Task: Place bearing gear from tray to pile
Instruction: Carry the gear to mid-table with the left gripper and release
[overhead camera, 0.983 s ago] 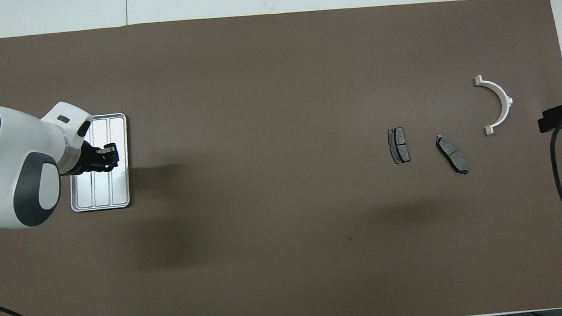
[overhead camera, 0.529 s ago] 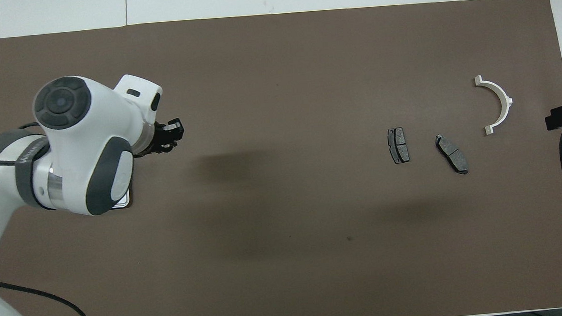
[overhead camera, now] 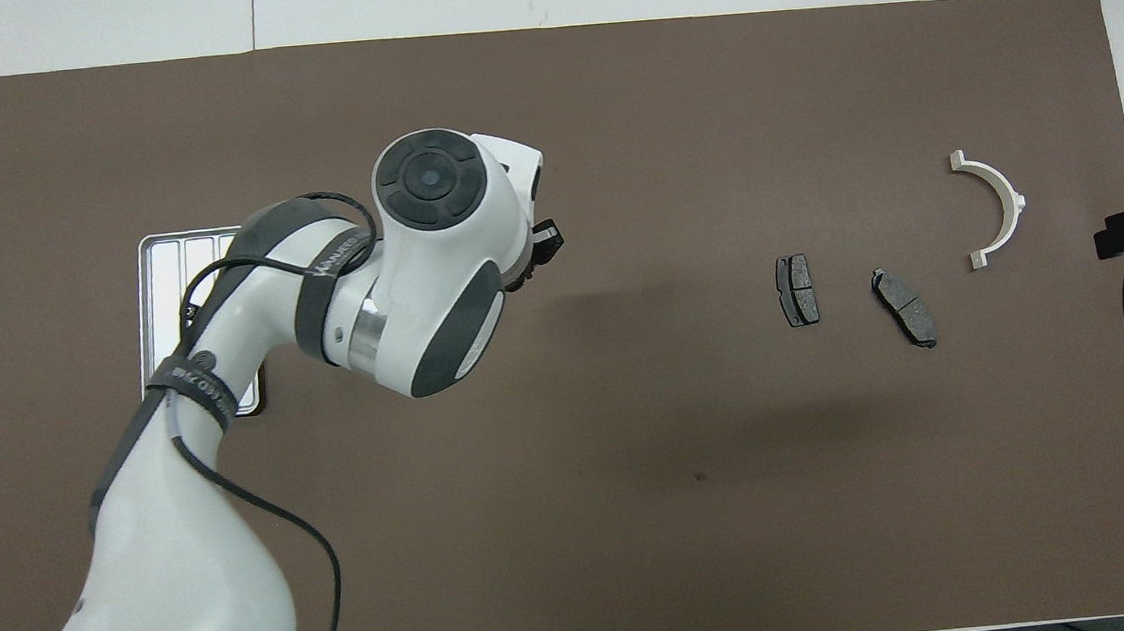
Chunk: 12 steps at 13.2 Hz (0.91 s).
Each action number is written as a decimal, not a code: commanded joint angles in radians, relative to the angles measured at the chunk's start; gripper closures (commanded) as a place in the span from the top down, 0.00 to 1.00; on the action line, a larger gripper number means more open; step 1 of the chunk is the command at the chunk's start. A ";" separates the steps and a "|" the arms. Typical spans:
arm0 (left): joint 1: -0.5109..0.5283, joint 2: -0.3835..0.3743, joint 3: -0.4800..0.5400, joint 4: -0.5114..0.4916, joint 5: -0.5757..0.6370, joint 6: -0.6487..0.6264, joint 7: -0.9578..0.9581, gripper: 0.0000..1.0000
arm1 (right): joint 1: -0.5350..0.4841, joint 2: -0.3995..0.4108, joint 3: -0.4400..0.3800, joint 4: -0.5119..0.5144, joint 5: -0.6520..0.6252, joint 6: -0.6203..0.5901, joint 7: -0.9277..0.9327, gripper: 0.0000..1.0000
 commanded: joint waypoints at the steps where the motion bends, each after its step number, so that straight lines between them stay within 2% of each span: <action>1: -0.034 0.073 0.023 0.088 0.009 -0.045 -0.024 0.02 | -0.015 -0.025 0.006 -0.032 0.008 0.032 0.026 1.00; 5: -0.040 0.062 0.023 0.007 0.001 -0.013 -0.045 0.02 | -0.013 -0.026 0.008 -0.032 0.008 0.029 0.040 1.00; 8: -0.078 0.121 0.023 0.063 -0.005 -0.053 -0.076 0.02 | -0.002 -0.028 0.008 -0.032 0.006 0.026 0.032 1.00; 12: -0.106 0.150 0.025 0.071 -0.001 0.010 -0.133 0.02 | -0.002 -0.026 0.009 -0.029 -0.003 0.032 0.023 1.00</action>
